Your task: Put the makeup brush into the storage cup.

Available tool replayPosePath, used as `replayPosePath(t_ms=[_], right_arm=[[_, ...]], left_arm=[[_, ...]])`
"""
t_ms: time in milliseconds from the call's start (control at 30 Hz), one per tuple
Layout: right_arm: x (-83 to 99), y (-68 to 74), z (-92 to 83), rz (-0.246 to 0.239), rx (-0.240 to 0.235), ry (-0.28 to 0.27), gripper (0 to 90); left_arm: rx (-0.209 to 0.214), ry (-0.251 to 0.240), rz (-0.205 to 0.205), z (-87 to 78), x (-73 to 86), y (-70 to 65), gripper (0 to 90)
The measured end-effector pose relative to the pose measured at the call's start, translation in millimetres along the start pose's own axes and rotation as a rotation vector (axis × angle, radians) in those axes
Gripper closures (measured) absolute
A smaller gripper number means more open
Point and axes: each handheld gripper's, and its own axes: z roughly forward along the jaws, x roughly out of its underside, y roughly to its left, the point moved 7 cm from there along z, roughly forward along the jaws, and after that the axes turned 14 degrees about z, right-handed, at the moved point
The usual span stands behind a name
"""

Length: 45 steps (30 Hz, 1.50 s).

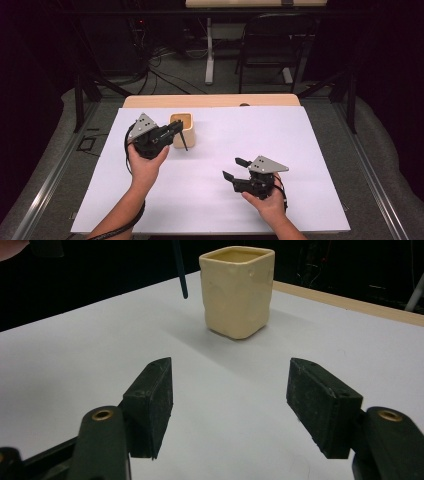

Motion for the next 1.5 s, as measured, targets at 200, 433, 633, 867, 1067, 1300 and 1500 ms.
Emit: replayPosePath(t_ms=[200,433,633,867,1067,1300,1500], right_arm=[[-0.6,0.0,0.2,0.0,-0.002,-0.007,35.2],[-0.8,0.0,-0.1,-0.001,-0.001,-0.009,35.2],[-0.5,-0.2,0.1,0.0,0.0,-0.007,35.2],[-0.4,-0.4,0.1,0.001,0.001,-0.006,35.2],[-0.2,-0.3,0.1,0.002,0.001,-0.005,35.2],[0.2,-0.3,-0.1,0.0,0.002,0.0,35.2],[-0.1,-0.3,0.0,0.003,0.0,-0.006,35.2]], left_arm=[[-0.004,-0.001,0.006,-0.4,-2.4,3.1,83.0],[-0.017,-0.001,0.003,-1.1,-3.4,6.4,83.0],[-0.024,-0.003,0.008,-1.3,-5.6,10.4,83.0],[-0.034,0.0,0.01,-1.9,-7.5,14.6,83.0],[-0.045,-0.003,0.006,-2.2,-8.9,18.1,83.0],[-0.053,-0.003,0.011,-1.9,-12.2,23.3,83.0],[-0.064,-0.003,0.006,-1.5,-15.3,28.5,83.0]])
